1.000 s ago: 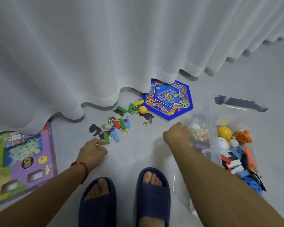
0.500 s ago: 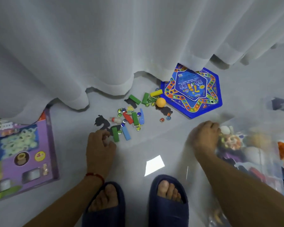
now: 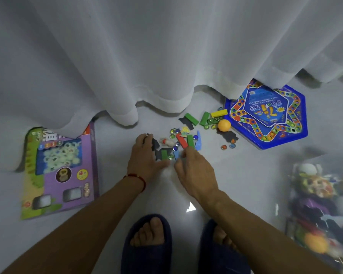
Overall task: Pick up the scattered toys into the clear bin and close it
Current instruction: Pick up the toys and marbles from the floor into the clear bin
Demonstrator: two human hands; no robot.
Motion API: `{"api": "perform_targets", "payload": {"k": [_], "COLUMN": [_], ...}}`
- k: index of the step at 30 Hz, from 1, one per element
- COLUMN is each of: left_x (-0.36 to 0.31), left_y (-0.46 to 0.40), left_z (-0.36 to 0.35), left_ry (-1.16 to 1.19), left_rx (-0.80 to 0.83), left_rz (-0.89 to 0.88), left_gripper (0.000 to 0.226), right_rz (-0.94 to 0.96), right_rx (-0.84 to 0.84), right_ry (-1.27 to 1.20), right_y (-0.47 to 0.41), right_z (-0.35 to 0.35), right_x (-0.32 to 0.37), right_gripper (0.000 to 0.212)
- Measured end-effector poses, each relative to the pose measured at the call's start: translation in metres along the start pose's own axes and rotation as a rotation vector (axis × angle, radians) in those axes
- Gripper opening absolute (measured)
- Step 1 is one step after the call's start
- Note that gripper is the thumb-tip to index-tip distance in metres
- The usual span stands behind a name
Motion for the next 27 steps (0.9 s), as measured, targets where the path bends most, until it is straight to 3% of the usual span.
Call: {"api": "perform_targets", "payload": {"k": [4,7,11,14,19,23,27], "left_x": [0.004,0.012,0.022,0.023,0.013,0.008,0.012], "left_y": [0.007,0.019,0.031,0.035,0.028,0.026,0.032], "left_z": [0.004,0.005,0.001,0.002,-0.003,-0.002,0.001], "left_ry": [0.041,0.068,0.039,-0.01,-0.177,-0.233,-0.132], "left_rx": [-0.075,-0.135,-0.123,-0.118,0.03,0.059,0.029], "left_rz": [-0.056,-0.034,-0.029,-0.059,-0.071,-0.074,-0.001], "left_gripper": [0.077,0.068,0.068,0.071,0.097,0.082,0.072], "right_rz": [0.09,0.11,0.125,0.21,0.371,0.393,0.379], "right_rx": [-0.004,-0.03,0.028,-0.019,-0.019,-0.009,0.022], "right_ry": [0.18,0.282,0.338,0.362,0.416,0.459,0.467], "right_y": [-0.012,-0.017,-0.014,-0.003,0.004,0.005,0.005], "right_z": [-0.016,-0.024,-0.036,-0.038,-0.039,-0.037,-0.036], "right_x": [0.012,0.015,0.004,0.0,-0.01,-0.011,-0.01], "right_gripper": [0.04,0.044,0.038,0.029,0.03,0.038,0.047]}}
Point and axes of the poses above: each hand's wrist, its own y-axis away from the middle knuckle, its own z-axis out of the back of the hand, x = y × z, the point moved 7 cm from there along -y, towards the middle knuckle, and after that the axes turned 10 degrees about z, right-handed, at the moved point
